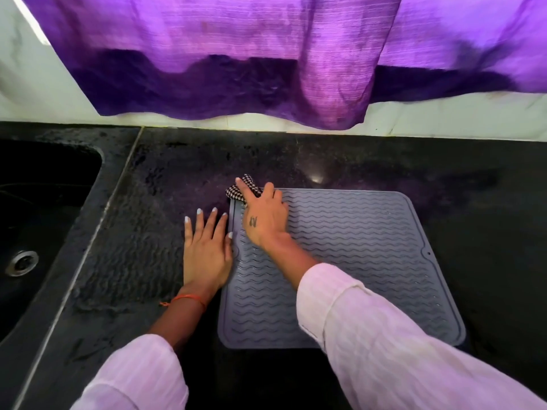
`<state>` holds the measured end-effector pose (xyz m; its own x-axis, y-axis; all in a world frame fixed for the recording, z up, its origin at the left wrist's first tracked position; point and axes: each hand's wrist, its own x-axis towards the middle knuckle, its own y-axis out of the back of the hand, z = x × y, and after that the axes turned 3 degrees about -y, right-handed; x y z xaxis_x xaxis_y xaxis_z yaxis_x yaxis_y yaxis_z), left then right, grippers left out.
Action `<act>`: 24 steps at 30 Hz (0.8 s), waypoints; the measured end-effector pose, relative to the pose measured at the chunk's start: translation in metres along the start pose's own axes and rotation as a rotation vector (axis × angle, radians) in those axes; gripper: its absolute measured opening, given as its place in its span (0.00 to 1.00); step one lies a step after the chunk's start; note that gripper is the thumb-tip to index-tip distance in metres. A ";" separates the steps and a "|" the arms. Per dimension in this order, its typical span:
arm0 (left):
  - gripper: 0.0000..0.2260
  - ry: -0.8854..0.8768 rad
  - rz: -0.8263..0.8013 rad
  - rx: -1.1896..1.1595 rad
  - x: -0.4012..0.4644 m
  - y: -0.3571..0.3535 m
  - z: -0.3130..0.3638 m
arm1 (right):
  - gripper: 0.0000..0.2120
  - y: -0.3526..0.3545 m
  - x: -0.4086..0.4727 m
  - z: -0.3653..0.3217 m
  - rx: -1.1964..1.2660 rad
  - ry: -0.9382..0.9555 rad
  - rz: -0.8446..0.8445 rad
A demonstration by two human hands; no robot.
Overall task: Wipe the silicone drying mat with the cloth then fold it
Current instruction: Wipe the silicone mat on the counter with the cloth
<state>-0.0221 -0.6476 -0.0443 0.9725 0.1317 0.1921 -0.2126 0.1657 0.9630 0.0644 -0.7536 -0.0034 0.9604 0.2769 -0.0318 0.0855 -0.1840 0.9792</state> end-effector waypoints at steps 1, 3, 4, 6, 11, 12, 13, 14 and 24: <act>0.25 0.002 0.004 -0.004 0.000 0.000 0.000 | 0.31 -0.003 -0.003 -0.001 -0.021 0.015 0.023; 0.25 -0.002 0.007 -0.002 0.000 0.000 0.000 | 0.30 -0.006 -0.007 0.000 -0.074 0.055 0.022; 0.25 -0.002 0.007 -0.002 0.001 0.000 0.001 | 0.29 -0.006 -0.006 0.001 -0.097 0.066 0.009; 0.25 0.003 0.013 -0.007 0.001 0.000 0.000 | 0.29 -0.002 -0.002 0.000 -0.126 0.070 -0.017; 0.26 0.004 0.016 -0.005 -0.001 0.000 -0.001 | 0.27 -0.002 -0.007 0.010 -0.104 -0.026 0.020; 0.26 0.005 0.017 -0.006 -0.001 0.000 -0.001 | 0.27 -0.001 -0.007 0.015 -0.095 -0.047 0.023; 0.26 0.008 0.018 -0.007 -0.001 0.001 -0.001 | 0.27 0.001 -0.007 0.019 -0.090 -0.063 0.021; 0.27 0.012 0.020 -0.007 -0.001 0.000 -0.001 | 0.27 0.002 -0.008 0.024 -0.084 -0.077 0.019; 0.29 0.026 0.035 -0.013 -0.001 -0.001 0.000 | 0.25 0.016 -0.016 0.096 -0.066 -0.280 0.071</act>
<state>-0.0228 -0.6477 -0.0450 0.9617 0.1625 0.2208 -0.2481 0.1728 0.9532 0.0762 -0.8510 -0.0067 0.9999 -0.0075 -0.0078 0.0067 -0.1295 0.9916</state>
